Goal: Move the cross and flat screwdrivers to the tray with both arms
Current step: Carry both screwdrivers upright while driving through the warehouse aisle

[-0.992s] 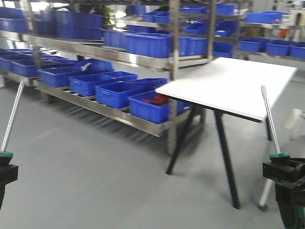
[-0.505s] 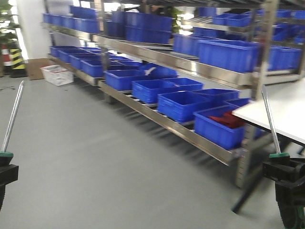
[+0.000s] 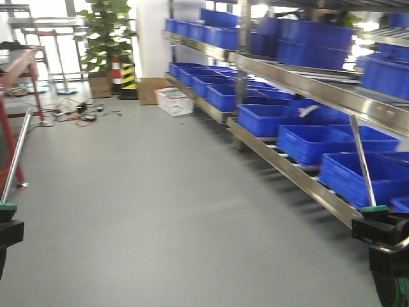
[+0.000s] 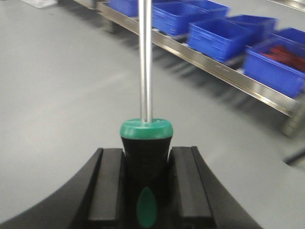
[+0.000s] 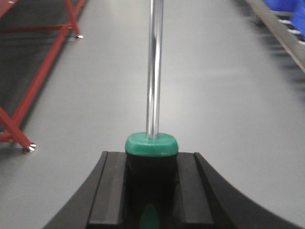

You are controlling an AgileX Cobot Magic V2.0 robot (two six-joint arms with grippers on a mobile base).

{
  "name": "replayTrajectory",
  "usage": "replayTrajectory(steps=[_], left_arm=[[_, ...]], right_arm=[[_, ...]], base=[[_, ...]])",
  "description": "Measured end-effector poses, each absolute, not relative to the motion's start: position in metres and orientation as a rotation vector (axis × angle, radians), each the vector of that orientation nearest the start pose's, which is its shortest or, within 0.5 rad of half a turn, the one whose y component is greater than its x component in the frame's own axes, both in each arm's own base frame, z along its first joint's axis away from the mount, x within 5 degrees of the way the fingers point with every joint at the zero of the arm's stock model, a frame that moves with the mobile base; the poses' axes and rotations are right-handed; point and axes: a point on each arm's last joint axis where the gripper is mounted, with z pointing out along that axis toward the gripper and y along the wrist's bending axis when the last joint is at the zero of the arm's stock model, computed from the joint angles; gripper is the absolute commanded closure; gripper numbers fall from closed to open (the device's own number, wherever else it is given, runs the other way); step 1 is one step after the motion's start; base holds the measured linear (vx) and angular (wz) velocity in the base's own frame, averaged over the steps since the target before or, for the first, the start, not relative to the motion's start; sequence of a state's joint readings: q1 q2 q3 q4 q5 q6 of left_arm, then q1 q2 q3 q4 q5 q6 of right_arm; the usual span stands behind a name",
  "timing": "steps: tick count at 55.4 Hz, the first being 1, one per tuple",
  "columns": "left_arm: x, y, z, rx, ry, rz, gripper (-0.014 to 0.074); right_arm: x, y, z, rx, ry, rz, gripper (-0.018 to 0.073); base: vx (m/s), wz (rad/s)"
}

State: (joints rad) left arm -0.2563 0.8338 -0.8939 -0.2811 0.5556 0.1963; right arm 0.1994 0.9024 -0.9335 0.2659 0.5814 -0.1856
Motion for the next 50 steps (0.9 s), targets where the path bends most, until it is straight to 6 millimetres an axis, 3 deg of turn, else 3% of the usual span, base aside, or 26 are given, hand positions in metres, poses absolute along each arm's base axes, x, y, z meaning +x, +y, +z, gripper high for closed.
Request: replayTrajectory(steps=[50], left_arm=[[0.1580, -0.0552, 0.3823, 0.305, 1.949, -0.341, 0.0599]], right_arm=[[0.1764, 0.0492, 0.3806, -0.256, 2.014, 0.298, 0.0567]], base=[[0.57, 0.30]])
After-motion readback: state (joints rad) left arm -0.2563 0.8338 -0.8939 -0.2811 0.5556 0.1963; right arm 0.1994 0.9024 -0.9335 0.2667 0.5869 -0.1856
